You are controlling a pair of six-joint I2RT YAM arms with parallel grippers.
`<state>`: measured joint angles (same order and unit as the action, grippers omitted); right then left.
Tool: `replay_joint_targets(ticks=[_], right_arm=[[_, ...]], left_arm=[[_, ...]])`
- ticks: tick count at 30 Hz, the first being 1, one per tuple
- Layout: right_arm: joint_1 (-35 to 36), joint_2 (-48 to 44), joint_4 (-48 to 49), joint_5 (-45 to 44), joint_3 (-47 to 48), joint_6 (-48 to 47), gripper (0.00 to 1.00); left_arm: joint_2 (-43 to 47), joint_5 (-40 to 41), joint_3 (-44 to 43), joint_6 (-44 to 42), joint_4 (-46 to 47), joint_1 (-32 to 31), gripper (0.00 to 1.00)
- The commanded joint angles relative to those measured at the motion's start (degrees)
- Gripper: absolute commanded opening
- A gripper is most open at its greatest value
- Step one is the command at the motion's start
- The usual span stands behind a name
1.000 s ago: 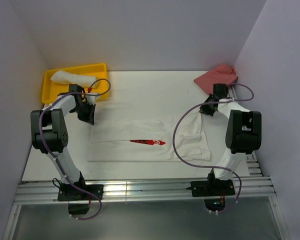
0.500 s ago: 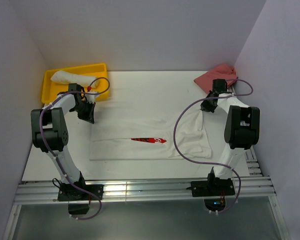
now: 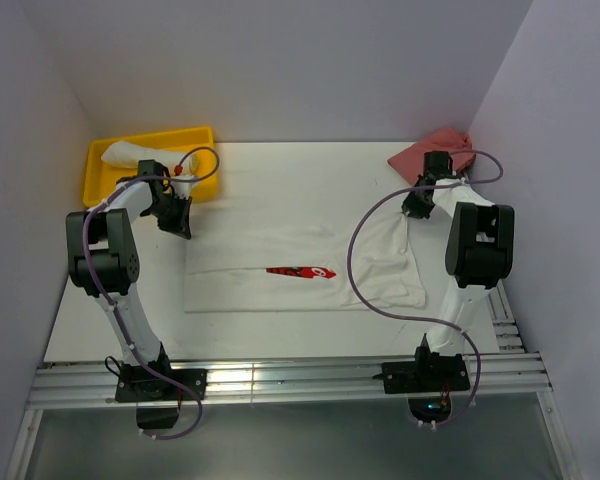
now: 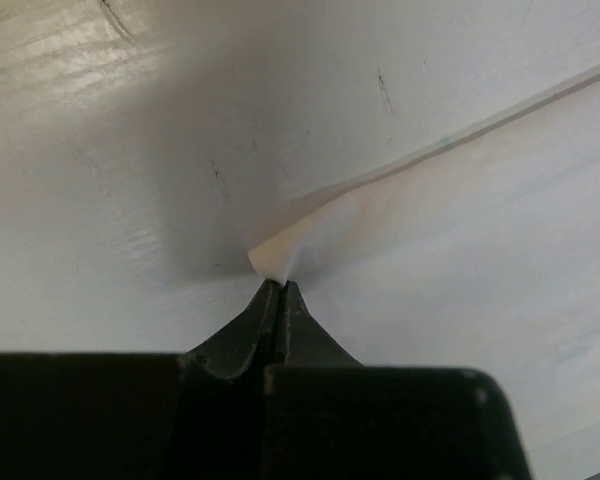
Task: Roll the t-shirts
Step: Roll the tshirt
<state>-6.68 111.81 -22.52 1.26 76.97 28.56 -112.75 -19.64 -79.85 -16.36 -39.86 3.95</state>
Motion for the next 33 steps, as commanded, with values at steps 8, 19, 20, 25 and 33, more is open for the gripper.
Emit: replay_joint_targets(ticks=[8, 19, 20, 25, 33], right_arm=[[-0.71, -8.86, -1.38, -5.04, -2.34, -0.17, 0.56], [-0.71, -36.02, -8.15, -2.85, -24.90, 7.21, 0.54], [-0.71, -39.88, -8.67, -1.88, -26.59, 7.74, 0.53], [0.34, -50.01, -12.36, 1.03, -36.34, 10.55, 0.51], [2.72, -55.91, -14.74, 0.77, -44.09, 12.93, 0.50]], left_arm=[[1.21, -2.07, -2.59, 0.19, 2.24, 0.54, 0.41], [8.77, -3.74, -3.64, -0.69, 1.80, 1.94, 0.59], [9.47, -3.91, -3.64, -0.78, 1.36, 2.03, 0.59], [14.22, -6.99, -2.50, -0.86, 0.57, 2.21, 0.59], [17.91, -12.18, -1.71, -1.39, -1.98, 2.29, 0.59]])
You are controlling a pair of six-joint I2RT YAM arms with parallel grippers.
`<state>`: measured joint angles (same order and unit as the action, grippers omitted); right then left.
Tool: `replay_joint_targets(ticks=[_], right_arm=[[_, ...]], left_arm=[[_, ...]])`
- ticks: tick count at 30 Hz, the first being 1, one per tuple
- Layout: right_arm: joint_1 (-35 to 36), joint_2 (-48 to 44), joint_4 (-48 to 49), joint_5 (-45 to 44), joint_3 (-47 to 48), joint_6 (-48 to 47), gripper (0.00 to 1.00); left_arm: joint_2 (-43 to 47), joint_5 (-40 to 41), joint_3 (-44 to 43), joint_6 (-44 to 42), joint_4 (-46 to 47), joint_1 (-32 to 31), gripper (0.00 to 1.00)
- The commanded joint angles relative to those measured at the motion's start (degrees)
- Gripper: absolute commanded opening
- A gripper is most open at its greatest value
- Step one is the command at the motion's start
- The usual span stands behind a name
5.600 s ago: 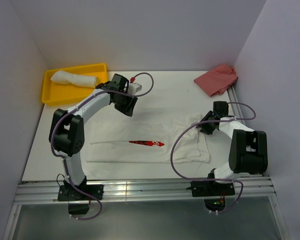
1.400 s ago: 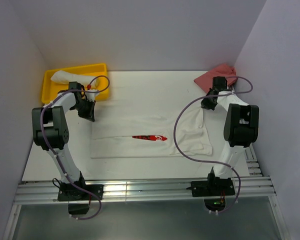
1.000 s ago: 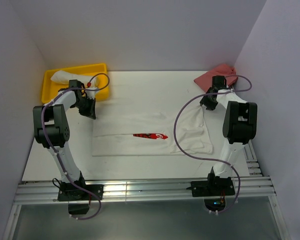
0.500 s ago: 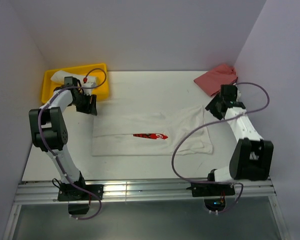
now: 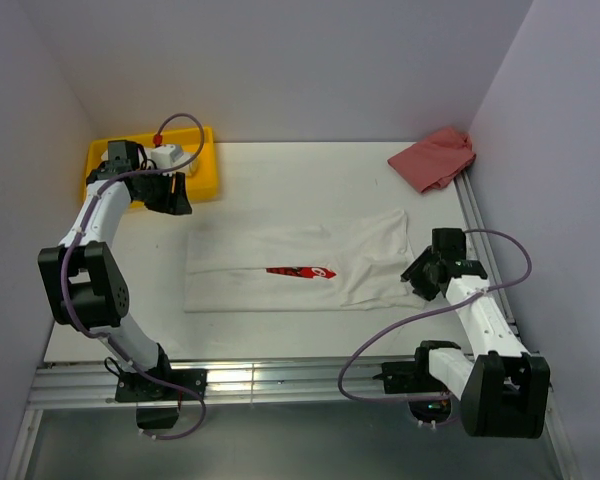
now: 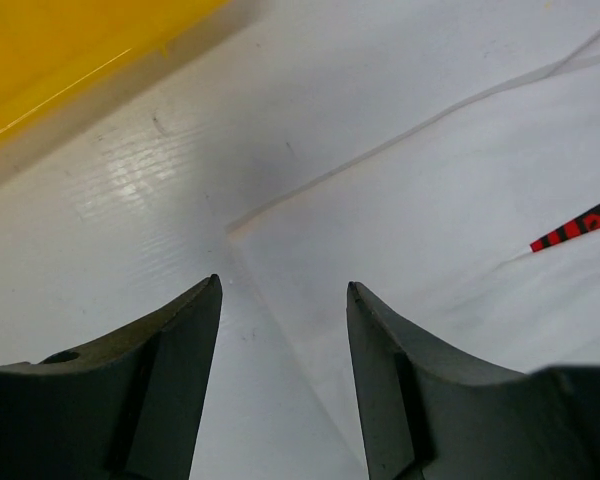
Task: Roll the t-shirts
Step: Roll the tshirt
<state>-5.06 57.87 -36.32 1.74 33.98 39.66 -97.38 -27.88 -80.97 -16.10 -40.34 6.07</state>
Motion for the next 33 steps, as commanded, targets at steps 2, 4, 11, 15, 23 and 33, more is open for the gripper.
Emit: replay_joint_targets(ticks=[2, 4, 11, 15, 23, 33], right_arm=[[1.28, -2.06, -0.86, -0.07, -2.24, 2.26, 0.50], [1.54, -2.06, -0.43, -0.33, -3.21, 2.88, 0.50], [2.07, 0.22, 2.65, -0.33, -5.15, 4.20, 0.50], [2.16, 0.32, 4.15, -0.94, -5.41, 4.99, 0.47], [2.16, -0.65, 3.97, -1.65, -4.45, 5.87, 0.24], [2.16, -5.21, -0.76, -2.97, -3.66, 5.78, 0.00]], left_arm=[[2.73, -4.46, -0.33, -1.92, -1.85, 0.09, 0.59], [3.08, -4.90, -0.15, -2.18, -2.20, 0.09, 0.59], [3.16, -5.08, 0.72, -3.24, -2.47, 0.17, 0.59], [3.25, -5.17, 1.25, -3.59, -2.38, 0.26, 0.59], [2.90, -5.34, 2.39, -3.59, -1.76, 0.17, 0.58], [2.55, -5.34, 3.01, -4.12, -1.76, 0.18, 0.58]])
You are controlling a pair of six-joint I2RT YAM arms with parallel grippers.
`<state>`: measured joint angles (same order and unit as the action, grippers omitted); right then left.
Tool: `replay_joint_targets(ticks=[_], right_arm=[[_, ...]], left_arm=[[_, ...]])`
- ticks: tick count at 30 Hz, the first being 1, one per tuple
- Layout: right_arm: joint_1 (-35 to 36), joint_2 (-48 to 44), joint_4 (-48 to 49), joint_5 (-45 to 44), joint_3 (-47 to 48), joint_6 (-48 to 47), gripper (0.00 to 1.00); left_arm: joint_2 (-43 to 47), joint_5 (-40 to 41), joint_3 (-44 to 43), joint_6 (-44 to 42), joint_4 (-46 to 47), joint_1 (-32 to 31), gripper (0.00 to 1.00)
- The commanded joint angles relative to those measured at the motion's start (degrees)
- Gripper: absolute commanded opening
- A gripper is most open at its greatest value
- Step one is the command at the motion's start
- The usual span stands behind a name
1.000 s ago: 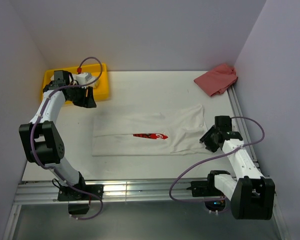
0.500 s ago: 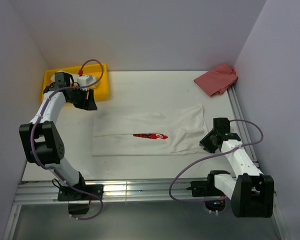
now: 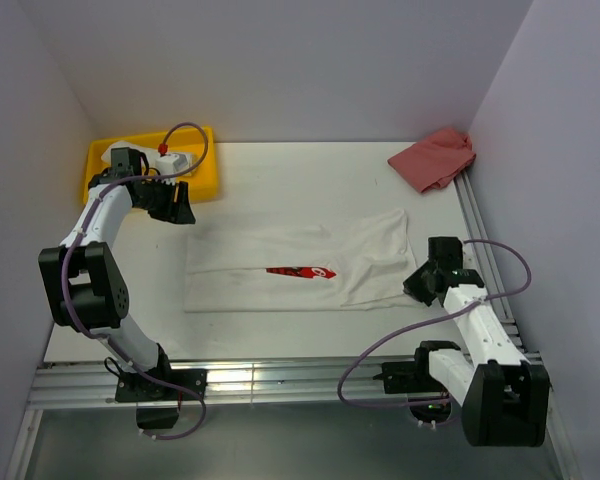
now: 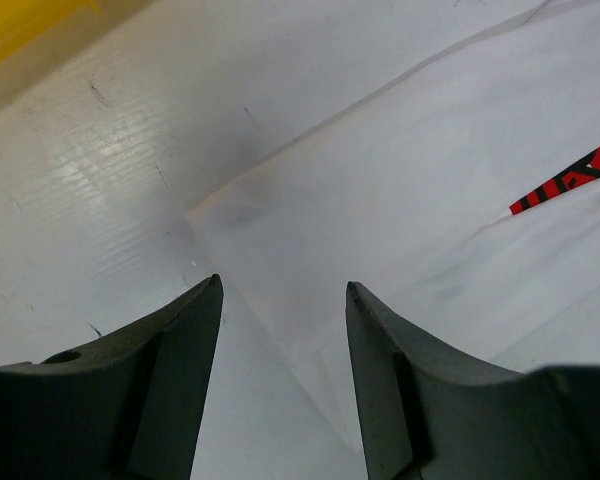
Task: Roll the t-shirts
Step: Roll the tshirt
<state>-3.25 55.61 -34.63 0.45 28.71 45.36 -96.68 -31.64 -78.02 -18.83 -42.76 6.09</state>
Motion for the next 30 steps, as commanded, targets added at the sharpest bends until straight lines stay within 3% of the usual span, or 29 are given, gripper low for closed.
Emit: replay_joint_targets(ticks=[1, 14, 30], right_arm=[[0.35, -4.10, -3.24, -1.50, 1.70, -0.10, 0.00], [5.17, -7.36, -9.40, -2.47, 3.37, 2.36, 0.00], [5.44, -11.85, -14.32, -3.61, 3.99, 3.42, 0.03]], left_arm=[[1.76, -1.58, 0.06, -1.30, 0.66, 0.15, 0.58], [1.06, -1.15, 0.59, -2.00, 0.66, 0.15, 0.58], [-0.61, -1.32, 0.24, -1.91, 0.14, 0.24, 0.58]])
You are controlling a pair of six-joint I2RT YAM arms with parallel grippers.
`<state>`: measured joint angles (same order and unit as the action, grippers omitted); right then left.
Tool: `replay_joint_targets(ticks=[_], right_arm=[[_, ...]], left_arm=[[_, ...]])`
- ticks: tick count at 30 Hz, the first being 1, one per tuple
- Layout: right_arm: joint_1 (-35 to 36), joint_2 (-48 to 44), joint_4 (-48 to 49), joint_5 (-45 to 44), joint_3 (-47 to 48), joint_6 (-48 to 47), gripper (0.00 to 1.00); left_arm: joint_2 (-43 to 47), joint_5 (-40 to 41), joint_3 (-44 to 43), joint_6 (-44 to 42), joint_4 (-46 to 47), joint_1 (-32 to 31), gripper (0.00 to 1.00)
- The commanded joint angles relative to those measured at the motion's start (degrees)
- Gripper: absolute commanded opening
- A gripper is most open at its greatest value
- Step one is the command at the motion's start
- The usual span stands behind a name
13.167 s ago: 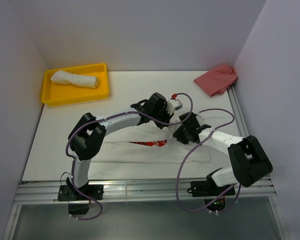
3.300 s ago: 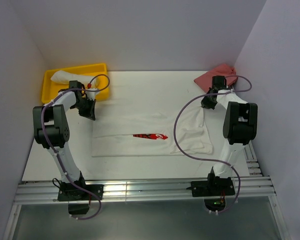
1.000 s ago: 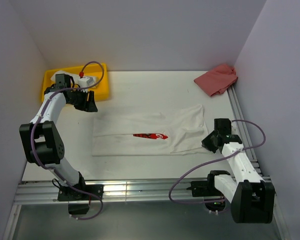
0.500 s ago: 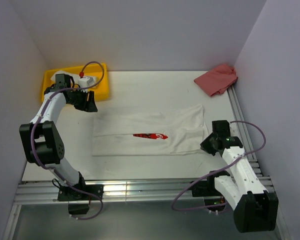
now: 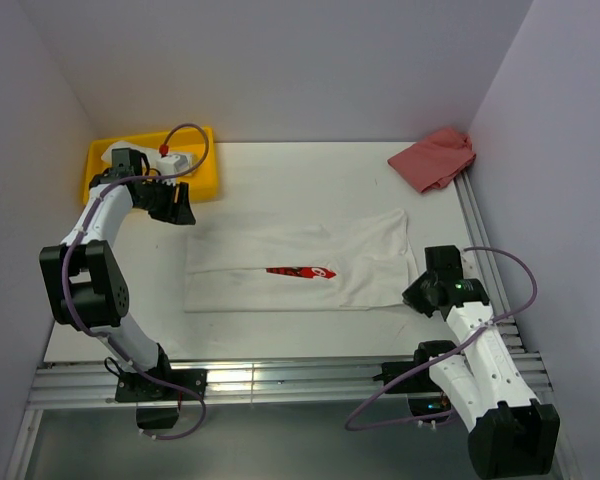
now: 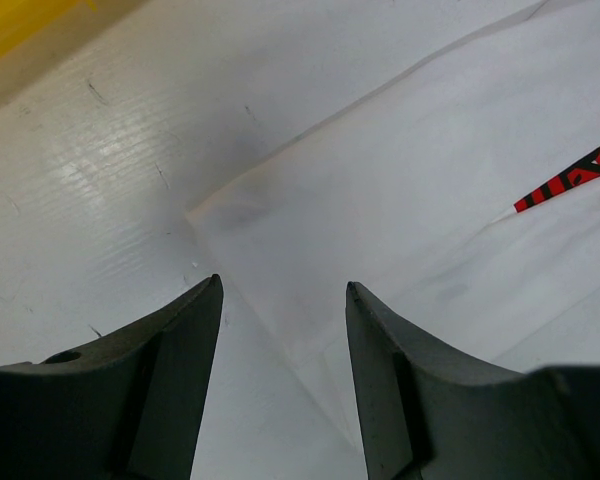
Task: Roll the t-shirts
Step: Roll the tshirt
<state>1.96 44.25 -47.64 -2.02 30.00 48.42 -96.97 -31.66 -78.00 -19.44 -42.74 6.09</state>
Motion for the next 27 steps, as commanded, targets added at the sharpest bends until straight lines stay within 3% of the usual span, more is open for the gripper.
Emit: replay_joint_targets(ticks=[1, 5, 9, 12, 16, 22, 27], right_arm=[[0.24, -0.22, -1.49, -1.14, 2.70, 0.27, 0.03], [0.50, -2.40, -2.72, -2.20, 3.40, 0.71, 0.07], [0.59, -3.82, -5.80, -3.60, 5.86, 0.62, 0.29], [1.56, -5.49, -6.33, -3.60, 7.35, 1.14, 0.39], [4.98, -5.40, -6.07, -5.09, 9.11, 3.95, 0.43], [19.03, 0.04, 3.66, -7.82, 10.86, 11.93, 0.43], [34.49, 16.89, 9.31, -14.40, 18.85, 16.43, 0.42]], left_arm=[[-0.59, -1.21, 0.21, -1.39, 0.11, 0.24, 0.58], [-0.59, -0.95, 0.39, -1.56, 0.11, 0.33, 0.59], [-0.33, -1.56, 0.48, -1.56, 0.03, 0.59, 0.61], [-0.06, -1.91, 0.13, -1.30, -0.23, 1.56, 0.65], [-0.15, -3.23, 0.21, -1.48, -1.73, 3.40, 0.67], [-1.03, -2.89, 3.63, -2.36, -2.18, 6.92, 0.68], [-5.68, -5.86, 3.38, -3.23, -4.63, 7.27, 0.68]])
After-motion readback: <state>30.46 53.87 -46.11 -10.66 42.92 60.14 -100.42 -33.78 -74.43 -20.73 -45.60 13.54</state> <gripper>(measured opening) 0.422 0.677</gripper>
